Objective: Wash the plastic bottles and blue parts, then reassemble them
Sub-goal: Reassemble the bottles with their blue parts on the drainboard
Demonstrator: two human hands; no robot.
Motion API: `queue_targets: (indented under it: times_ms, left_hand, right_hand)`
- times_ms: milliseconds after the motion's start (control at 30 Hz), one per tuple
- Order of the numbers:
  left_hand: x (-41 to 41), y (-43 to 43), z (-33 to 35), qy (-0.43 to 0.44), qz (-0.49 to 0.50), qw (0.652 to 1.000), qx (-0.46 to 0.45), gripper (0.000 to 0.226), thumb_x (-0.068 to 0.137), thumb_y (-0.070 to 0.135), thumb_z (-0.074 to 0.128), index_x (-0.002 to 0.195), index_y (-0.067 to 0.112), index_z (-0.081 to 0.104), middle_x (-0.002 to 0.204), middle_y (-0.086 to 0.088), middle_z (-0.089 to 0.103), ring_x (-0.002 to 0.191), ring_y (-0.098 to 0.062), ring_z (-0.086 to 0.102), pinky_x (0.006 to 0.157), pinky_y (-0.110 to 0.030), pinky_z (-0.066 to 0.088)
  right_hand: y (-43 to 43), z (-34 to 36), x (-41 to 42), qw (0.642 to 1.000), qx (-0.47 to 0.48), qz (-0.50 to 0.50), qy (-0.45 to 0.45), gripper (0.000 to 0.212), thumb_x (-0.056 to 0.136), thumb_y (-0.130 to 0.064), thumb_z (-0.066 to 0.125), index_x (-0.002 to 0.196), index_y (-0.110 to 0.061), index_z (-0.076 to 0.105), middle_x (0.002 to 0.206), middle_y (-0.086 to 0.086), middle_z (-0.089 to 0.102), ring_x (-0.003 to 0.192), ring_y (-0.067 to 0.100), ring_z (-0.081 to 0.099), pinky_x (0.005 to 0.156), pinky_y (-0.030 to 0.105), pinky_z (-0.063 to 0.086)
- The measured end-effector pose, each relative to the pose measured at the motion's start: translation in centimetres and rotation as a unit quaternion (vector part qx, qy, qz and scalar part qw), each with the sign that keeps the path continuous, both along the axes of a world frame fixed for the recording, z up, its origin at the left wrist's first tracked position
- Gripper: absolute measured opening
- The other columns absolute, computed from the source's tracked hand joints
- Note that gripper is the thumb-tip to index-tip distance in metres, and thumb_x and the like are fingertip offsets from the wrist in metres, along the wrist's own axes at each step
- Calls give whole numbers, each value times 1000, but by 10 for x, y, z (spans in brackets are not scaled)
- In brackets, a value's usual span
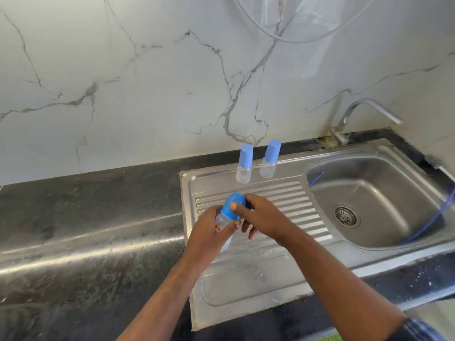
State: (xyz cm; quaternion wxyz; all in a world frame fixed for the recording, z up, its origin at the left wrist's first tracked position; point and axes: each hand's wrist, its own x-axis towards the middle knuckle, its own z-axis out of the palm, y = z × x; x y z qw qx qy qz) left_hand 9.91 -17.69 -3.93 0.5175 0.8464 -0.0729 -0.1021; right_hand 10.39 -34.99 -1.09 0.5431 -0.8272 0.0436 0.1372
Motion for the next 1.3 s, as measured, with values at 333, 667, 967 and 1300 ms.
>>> queue_targets:
  times_ms: [333, 667, 967, 1300]
  left_hand:
    - [25, 7, -20, -8, 8, 1000, 4, 51, 81, 47, 80, 120, 52, 48, 116, 23, 58, 108, 5, 56, 83, -16, 45]
    - [42, 28, -23, 57, 14, 994, -95, 45, 86, 61, 61, 124, 38, 59, 106, 14, 70, 101, -7, 66, 88, -33, 54]
    - [42, 28, -9, 83, 22, 993, -78, 37, 89, 55, 64, 110, 25, 66, 93, 2, 72, 87, -17, 69, 81, -37, 57]
    - [33, 20, -9, 26, 10, 999, 18, 46, 84, 66, 60, 115, 32, 62, 93, 10, 69, 86, -8, 66, 78, -36, 58]
  right_hand:
    - [11, -1, 33, 997, 49, -6, 60, 34, 81, -33, 83, 110, -20, 70, 94, 6, 76, 84, 19, 76, 77, 40, 64]
    - [8, 13, 70, 998, 28, 59, 19, 43, 98, -40, 63, 138, -30, 52, 122, -2, 66, 103, 13, 70, 89, 40, 61]
    - [2, 29, 75, 994, 8, 113, 5, 24, 96, -21, 67, 116, -7, 70, 101, 7, 77, 94, 21, 75, 89, 40, 61]
    - [0, 27, 60, 997, 4, 66, 38, 25, 93, -30, 72, 102, -7, 74, 90, 10, 77, 85, 23, 76, 86, 42, 62]
